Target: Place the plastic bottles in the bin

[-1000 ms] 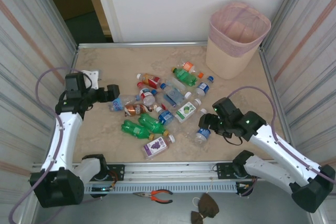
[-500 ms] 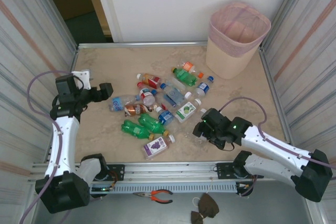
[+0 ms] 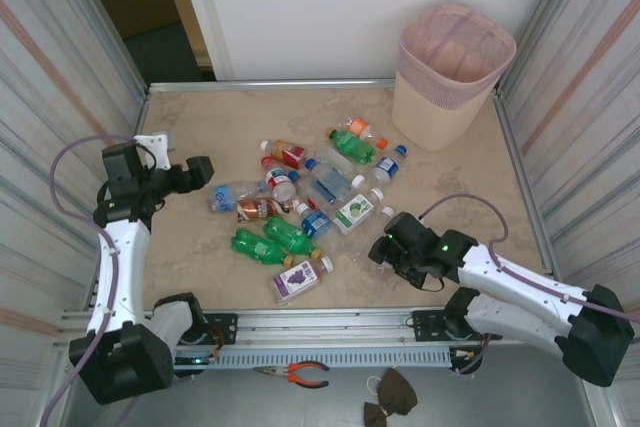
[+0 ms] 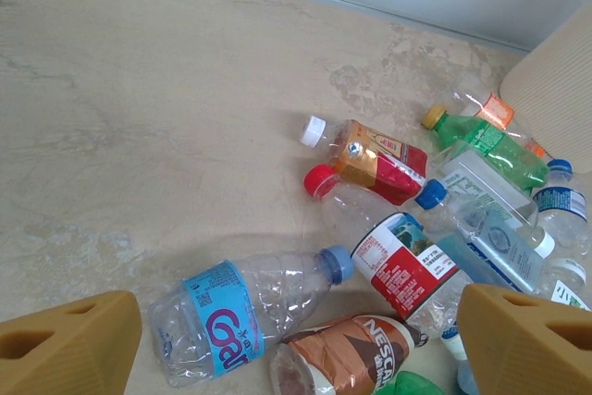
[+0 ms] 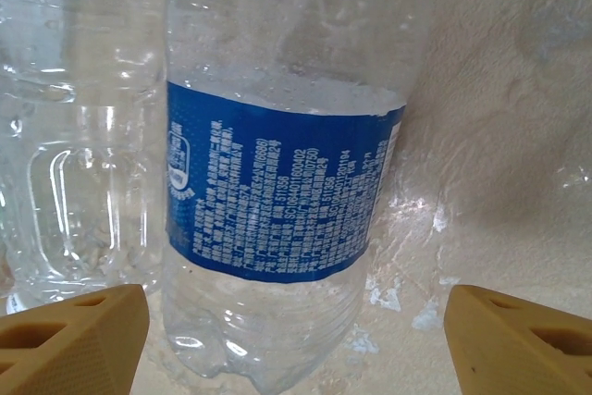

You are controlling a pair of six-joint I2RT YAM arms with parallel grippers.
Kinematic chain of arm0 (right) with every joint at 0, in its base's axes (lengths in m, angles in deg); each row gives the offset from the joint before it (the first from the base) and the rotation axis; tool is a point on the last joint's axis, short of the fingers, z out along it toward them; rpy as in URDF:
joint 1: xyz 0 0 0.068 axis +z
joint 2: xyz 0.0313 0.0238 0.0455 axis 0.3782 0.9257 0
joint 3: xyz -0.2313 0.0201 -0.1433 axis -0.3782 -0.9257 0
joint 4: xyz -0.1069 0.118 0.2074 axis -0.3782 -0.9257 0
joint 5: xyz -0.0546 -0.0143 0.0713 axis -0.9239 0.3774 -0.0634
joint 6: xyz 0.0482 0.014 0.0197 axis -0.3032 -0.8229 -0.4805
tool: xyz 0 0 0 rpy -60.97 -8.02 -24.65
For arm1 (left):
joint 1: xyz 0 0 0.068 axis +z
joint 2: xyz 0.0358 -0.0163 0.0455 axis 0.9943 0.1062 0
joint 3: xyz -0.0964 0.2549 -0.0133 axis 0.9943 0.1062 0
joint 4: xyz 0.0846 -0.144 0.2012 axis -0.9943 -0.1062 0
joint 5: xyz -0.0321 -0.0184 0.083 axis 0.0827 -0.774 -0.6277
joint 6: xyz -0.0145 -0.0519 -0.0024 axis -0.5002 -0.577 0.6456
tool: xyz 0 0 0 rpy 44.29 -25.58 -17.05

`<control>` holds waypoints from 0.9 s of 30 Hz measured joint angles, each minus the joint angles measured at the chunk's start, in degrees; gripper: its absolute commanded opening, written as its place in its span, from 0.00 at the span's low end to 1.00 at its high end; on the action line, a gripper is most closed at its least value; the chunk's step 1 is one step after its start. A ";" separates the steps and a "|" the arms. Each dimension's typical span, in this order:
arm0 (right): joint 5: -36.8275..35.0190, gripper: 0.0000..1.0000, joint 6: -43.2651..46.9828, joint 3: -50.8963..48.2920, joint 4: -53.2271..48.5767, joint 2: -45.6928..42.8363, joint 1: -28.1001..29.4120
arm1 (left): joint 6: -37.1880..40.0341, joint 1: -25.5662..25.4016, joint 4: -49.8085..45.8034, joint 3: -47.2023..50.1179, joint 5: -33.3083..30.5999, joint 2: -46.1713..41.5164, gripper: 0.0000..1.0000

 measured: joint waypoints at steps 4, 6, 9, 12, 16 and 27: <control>0.02 0.81 -0.15 -0.50 0.33 0.00 0.00 | -0.20 0.00 0.02 0.00 0.22 0.15 0.89; 0.13 0.81 -0.22 -0.81 0.66 0.07 0.00 | -0.28 0.00 0.02 0.00 0.22 0.37 0.89; 0.26 0.80 -0.22 -0.92 0.92 0.79 0.00 | -0.33 0.00 0.02 0.00 0.22 0.68 0.89; 0.37 0.79 -0.22 -1.07 1.16 1.49 0.00 | -0.33 0.00 0.00 0.00 0.22 0.76 0.89; 0.44 0.76 -0.20 -1.22 1.22 1.64 0.00 | -0.33 0.00 0.02 0.00 0.22 0.76 0.89; 0.44 0.73 -0.20 -2.73 1.70 1.90 0.00 | -0.33 0.00 0.00 0.00 0.20 0.76 0.88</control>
